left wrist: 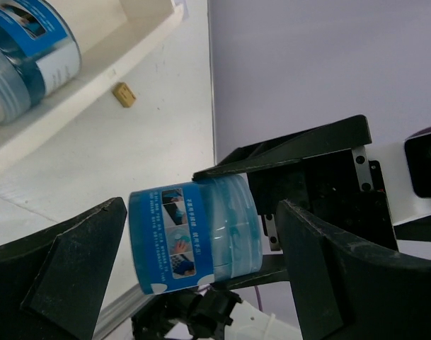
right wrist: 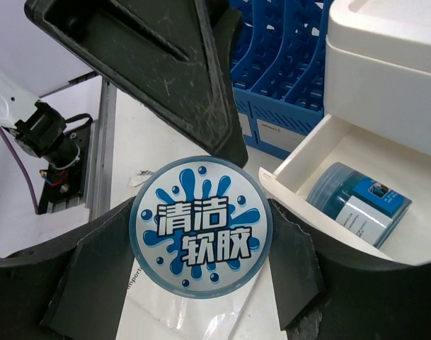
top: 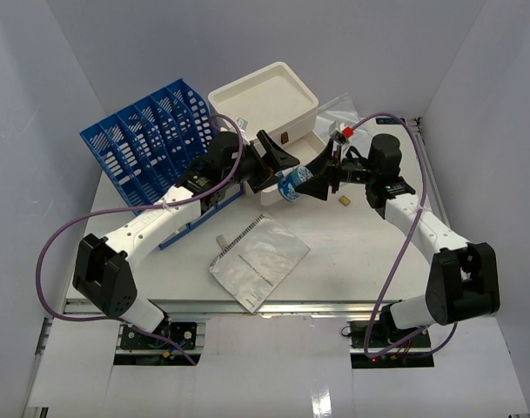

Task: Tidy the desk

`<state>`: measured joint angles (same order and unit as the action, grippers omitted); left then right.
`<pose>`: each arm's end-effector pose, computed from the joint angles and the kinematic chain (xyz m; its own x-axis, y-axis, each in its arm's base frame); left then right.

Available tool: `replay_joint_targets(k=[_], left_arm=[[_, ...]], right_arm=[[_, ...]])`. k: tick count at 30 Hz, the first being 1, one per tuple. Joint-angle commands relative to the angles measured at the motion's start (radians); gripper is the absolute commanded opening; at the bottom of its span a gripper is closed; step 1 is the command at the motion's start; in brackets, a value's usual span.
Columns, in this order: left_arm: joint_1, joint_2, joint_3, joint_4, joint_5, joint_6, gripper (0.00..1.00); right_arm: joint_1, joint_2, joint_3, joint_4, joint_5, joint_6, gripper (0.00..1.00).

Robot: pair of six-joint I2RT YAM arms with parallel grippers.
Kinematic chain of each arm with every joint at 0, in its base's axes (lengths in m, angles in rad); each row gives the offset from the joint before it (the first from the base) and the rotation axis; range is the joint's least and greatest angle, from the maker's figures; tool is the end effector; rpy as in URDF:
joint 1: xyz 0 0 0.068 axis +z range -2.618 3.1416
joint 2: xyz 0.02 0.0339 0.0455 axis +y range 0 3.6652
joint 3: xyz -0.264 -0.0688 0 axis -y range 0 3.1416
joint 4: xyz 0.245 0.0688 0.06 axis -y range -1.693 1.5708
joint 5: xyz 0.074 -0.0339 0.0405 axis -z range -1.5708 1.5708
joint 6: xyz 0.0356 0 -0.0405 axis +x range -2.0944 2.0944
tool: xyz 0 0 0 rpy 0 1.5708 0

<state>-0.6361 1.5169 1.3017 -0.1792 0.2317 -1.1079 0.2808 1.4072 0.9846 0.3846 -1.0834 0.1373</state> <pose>0.2833 -0.2194 0.3417 -0.8080 -0.4859 -0.3333 0.0578 0.4976 -0.8655 0.2946 0.1177 0.3248 -0.1700 0.0177 -0.9853 -0.9639 0.2048 0.1700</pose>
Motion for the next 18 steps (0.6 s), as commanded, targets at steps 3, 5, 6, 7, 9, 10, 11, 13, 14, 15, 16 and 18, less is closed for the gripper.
replay_joint_targets(k=[3, 5, 6, 7, 9, 10, 11, 13, 14, 15, 16, 18], left_arm=[[0.001, -0.042, -0.042, 0.030, 0.138, -0.029, 0.98], [0.001, -0.047, -0.051, 0.026, 0.153, -0.026, 0.98], [0.001, -0.047, -0.055, 0.020, 0.168, -0.019, 0.98], [0.001, -0.045, -0.055, 0.015, 0.176, -0.013, 0.98], [0.001, -0.036, -0.050, 0.004, 0.191, 0.006, 0.98], [0.001, -0.033, -0.050, -0.001, 0.196, 0.007, 0.96], [0.001, -0.028, -0.046, -0.006, 0.200, 0.017, 0.91], [0.001, -0.015, -0.037, -0.016, 0.208, 0.042, 0.71], [0.001, -0.010, -0.029, -0.027, 0.211, 0.055, 0.62], [0.001, -0.006, -0.024, -0.035, 0.212, 0.064, 0.54], [0.001, 0.002, -0.016, -0.045, 0.208, 0.074, 0.43], [0.001, 0.015, -0.002, -0.066, 0.200, 0.093, 0.21]], right_arm=[[0.029, -0.047, 0.026, -0.021, 0.033, -0.110, 0.18], [0.036, -0.049, 0.037, -0.047, 0.053, -0.151, 0.18], [0.047, -0.051, 0.048, -0.080, 0.067, -0.192, 0.18], [0.060, -0.051, 0.054, -0.106, 0.078, -0.219, 0.18], [0.074, -0.051, 0.065, -0.158, 0.094, -0.257, 0.18], [0.078, -0.049, 0.068, -0.166, 0.099, -0.267, 0.19], [0.084, -0.048, 0.069, -0.170, 0.105, -0.274, 0.19], [0.093, -0.047, 0.071, -0.181, 0.115, -0.289, 0.22], [0.096, -0.047, 0.071, -0.190, 0.120, -0.295, 0.25], [0.098, -0.047, 0.071, -0.197, 0.124, -0.301, 0.27], [0.100, -0.049, 0.071, -0.208, 0.127, -0.312, 0.30], [0.104, -0.053, 0.072, -0.229, 0.134, -0.339, 0.43]])
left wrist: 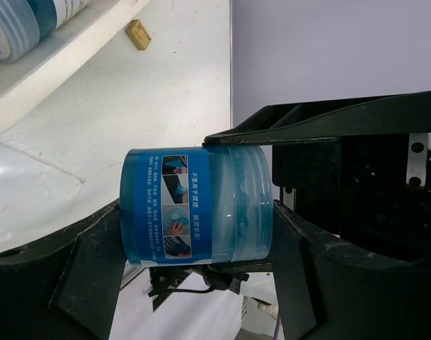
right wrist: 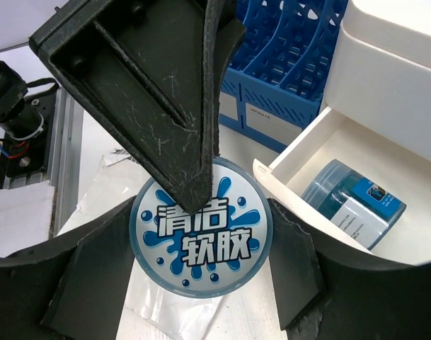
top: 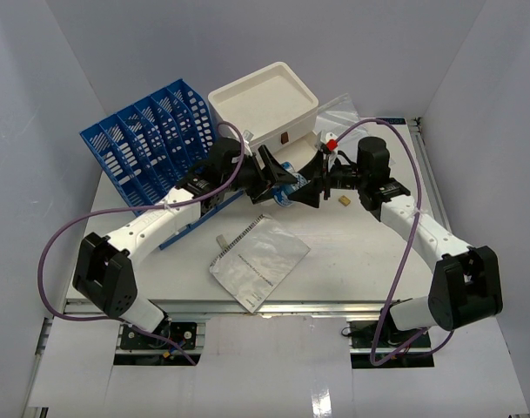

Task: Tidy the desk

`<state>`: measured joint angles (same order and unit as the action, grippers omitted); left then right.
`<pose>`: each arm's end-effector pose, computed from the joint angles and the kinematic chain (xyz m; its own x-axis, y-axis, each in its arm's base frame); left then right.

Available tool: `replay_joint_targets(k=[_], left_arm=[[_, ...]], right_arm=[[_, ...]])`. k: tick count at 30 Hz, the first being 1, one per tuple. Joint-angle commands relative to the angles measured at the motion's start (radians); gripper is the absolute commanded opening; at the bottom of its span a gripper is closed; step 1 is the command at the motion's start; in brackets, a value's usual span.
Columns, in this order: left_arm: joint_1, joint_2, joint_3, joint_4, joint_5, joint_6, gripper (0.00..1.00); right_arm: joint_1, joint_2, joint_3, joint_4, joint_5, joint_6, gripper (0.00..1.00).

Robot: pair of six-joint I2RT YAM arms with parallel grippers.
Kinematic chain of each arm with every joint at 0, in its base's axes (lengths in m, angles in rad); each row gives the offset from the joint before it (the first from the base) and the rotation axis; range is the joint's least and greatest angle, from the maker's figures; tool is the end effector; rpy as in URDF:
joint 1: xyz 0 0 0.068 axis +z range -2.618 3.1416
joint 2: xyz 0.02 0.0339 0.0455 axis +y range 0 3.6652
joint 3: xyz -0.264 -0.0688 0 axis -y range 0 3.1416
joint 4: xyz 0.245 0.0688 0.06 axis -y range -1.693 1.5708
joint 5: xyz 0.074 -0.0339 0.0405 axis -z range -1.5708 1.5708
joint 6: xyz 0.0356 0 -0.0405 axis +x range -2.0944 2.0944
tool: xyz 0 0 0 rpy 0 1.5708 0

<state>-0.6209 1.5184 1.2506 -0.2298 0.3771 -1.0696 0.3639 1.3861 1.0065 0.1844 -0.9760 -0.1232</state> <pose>0.2790 -0.2157 0.3190 -0.8917 -0.3647 -0.2681 0.0459 0.5164 -0.8551 0.2825 0.1391 0.3197 -0.0621 -0.0973 -0.9933 -0.9738 0.2242 0.0389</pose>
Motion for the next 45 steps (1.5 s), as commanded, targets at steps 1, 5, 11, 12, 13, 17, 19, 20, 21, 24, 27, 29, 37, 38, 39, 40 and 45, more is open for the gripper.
replay_joint_targets(k=[1, 5, 11, 12, 13, 17, 19, 20, 21, 24, 27, 29, 37, 38, 39, 40, 45], left_arm=[[-0.014, 0.017, 0.052, -0.024, 0.052, 0.061, 0.12], [-0.014, 0.025, 0.087, -0.066, -0.005, 0.122, 0.00], [-0.016, 0.055, 0.256, -0.221, -0.253, 0.261, 0.00], [-0.018, 0.071, 0.289, -0.237, -0.277, 0.273, 0.00], [-0.021, 0.094, 0.331, -0.256, -0.302, 0.287, 0.00], [-0.051, 0.230, 0.532, -0.318, -0.415, 0.341, 0.00], [-0.067, 0.292, 0.613, -0.343, -0.455, 0.351, 0.00], [-0.077, 0.326, 0.658, -0.356, -0.479, 0.355, 0.00], [-0.098, 0.392, 0.749, -0.385, -0.527, 0.371, 0.00], [-0.136, 0.516, 0.926, -0.449, -0.629, 0.393, 0.00], [-0.165, 0.589, 1.045, -0.469, -0.737, 0.419, 0.00], [-0.179, 0.630, 1.074, -0.464, -0.776, 0.430, 0.00], [-0.211, 0.705, 1.129, -0.426, -0.910, 0.479, 0.12], [-0.211, 0.710, 1.129, -0.418, -0.915, 0.479, 0.12], [-0.211, 0.715, 1.129, -0.411, -0.922, 0.480, 0.12], [-0.211, 0.718, 1.128, -0.406, -0.929, 0.481, 0.13], [-0.210, 0.733, 1.129, -0.387, -0.957, 0.490, 0.32]], right_arm=[[0.023, -0.033, 0.050, -0.036, 0.032, -0.097, 0.57], [0.026, -0.086, 0.043, -0.128, 0.144, -0.194, 0.90], [-0.029, -0.263, -0.059, -0.183, 0.459, -0.257, 0.90], [-0.063, -0.294, -0.086, -0.183, 0.472, -0.256, 0.90], [-0.093, -0.331, -0.120, -0.183, 0.477, -0.251, 0.90], [-0.197, -0.462, -0.238, -0.183, 0.446, -0.229, 0.90], [-0.232, -0.494, -0.293, -0.183, 0.442, -0.220, 0.90], [-0.235, -0.506, -0.297, -0.183, 0.440, -0.219, 0.90], [-0.260, -0.521, -0.323, -0.183, 0.428, -0.207, 0.90], [-0.281, -0.538, -0.335, -0.183, 0.399, -0.173, 0.90], [-0.288, -0.541, -0.337, -0.183, 0.383, -0.152, 0.90], [-0.292, -0.541, -0.342, -0.183, 0.368, -0.144, 0.90], [-0.297, -0.535, -0.359, -0.183, 0.338, -0.142, 0.90], [-0.298, -0.534, -0.360, -0.183, 0.339, -0.142, 0.90], [-0.299, -0.534, -0.360, -0.183, 0.339, -0.141, 0.90], [-0.300, -0.533, -0.361, -0.183, 0.338, -0.141, 0.90], [-0.307, -0.522, -0.363, -0.183, 0.325, -0.137, 0.90]])
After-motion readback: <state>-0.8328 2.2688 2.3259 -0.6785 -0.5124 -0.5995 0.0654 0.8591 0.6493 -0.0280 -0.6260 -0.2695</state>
